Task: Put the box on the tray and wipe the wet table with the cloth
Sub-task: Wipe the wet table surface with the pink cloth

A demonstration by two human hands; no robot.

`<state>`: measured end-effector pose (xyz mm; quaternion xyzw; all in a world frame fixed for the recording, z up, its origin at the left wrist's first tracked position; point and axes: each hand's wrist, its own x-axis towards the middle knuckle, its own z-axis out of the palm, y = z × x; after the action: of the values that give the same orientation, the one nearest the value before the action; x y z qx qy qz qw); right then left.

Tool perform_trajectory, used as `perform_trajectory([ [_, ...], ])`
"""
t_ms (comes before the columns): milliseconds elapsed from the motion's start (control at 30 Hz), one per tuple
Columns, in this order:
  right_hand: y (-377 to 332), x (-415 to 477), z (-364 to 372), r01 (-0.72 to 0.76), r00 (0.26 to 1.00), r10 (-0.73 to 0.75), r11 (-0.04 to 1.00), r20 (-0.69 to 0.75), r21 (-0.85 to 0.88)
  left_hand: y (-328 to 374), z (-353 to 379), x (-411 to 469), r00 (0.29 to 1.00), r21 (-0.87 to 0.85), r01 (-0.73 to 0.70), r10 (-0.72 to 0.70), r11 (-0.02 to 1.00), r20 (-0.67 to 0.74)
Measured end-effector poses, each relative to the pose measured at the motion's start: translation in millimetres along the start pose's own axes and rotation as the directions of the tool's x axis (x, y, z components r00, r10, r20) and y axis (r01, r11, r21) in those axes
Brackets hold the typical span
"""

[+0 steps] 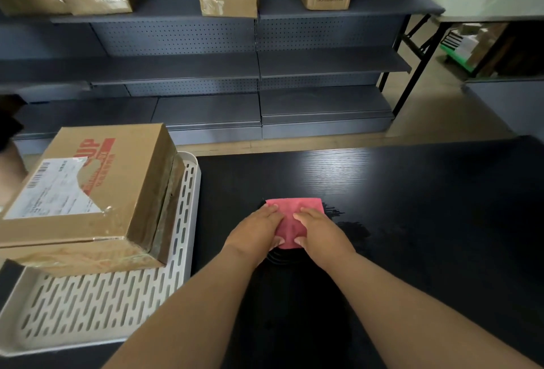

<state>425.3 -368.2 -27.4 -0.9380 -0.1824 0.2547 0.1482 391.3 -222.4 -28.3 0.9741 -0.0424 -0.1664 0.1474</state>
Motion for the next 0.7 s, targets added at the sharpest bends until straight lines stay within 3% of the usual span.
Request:
perform_trajectory([
  [333, 2, 26, -10, -0.024, 0.998, 0.026, 0.999, -0.055, 0.042, -6, -12, 22, 0.998, -0.003, 0.052, -0.052, 0.999, -0.020],
  [700, 3, -12, -4, 0.027, 1.000, -0.027, 0.998, 0.014, -0.048, 17, 4, -15, 0.995, -0.009, 0.098, -0.098, 0.995, -0.008],
])
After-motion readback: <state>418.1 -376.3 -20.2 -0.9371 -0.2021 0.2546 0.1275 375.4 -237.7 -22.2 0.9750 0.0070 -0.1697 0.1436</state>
